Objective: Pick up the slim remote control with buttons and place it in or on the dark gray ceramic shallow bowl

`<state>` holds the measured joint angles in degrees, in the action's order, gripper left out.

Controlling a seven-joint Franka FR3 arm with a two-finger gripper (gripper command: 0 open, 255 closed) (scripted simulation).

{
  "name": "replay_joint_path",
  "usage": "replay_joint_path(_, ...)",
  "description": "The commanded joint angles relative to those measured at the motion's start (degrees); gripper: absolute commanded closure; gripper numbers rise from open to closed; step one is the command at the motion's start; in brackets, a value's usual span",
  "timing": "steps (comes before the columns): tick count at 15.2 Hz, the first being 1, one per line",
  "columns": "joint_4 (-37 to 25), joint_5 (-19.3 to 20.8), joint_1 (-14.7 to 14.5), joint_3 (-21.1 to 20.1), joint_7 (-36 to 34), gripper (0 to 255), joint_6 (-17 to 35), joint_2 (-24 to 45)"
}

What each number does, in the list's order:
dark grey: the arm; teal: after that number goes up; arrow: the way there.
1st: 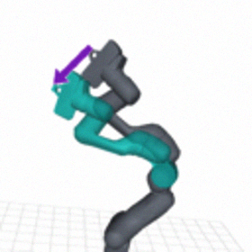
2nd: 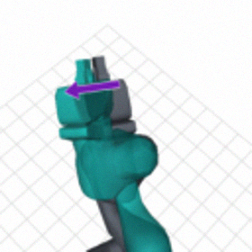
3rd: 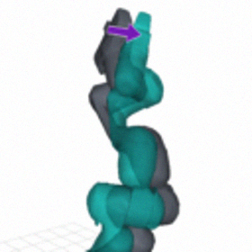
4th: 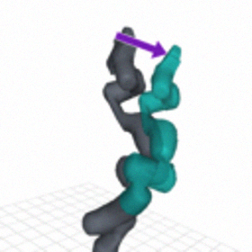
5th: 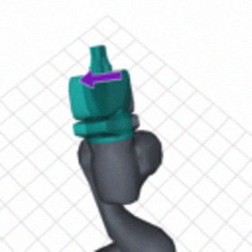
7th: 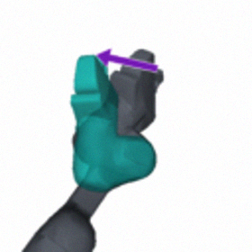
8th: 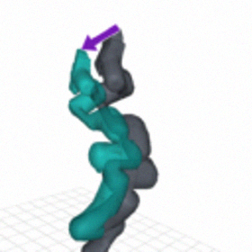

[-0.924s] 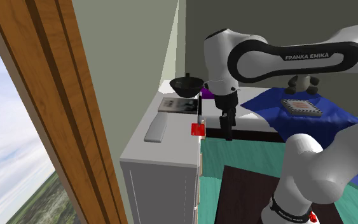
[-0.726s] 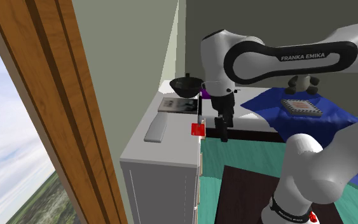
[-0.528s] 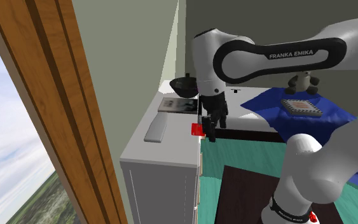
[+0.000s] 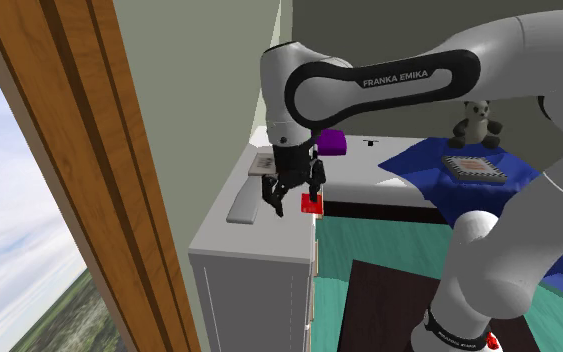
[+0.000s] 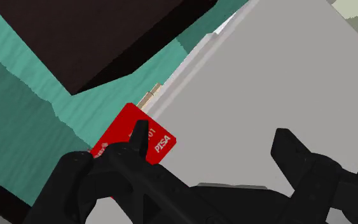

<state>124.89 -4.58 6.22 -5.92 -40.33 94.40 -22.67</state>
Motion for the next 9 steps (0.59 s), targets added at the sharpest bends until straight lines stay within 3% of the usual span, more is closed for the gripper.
replay_joint_path(1,-3.27,-0.01,1.23,-0.98,-6.44,0,1.88,3.75)
replay_joint_path(9,-17.73,2.93,5.01,-2.48,-29.93,0,5.81,17.1)
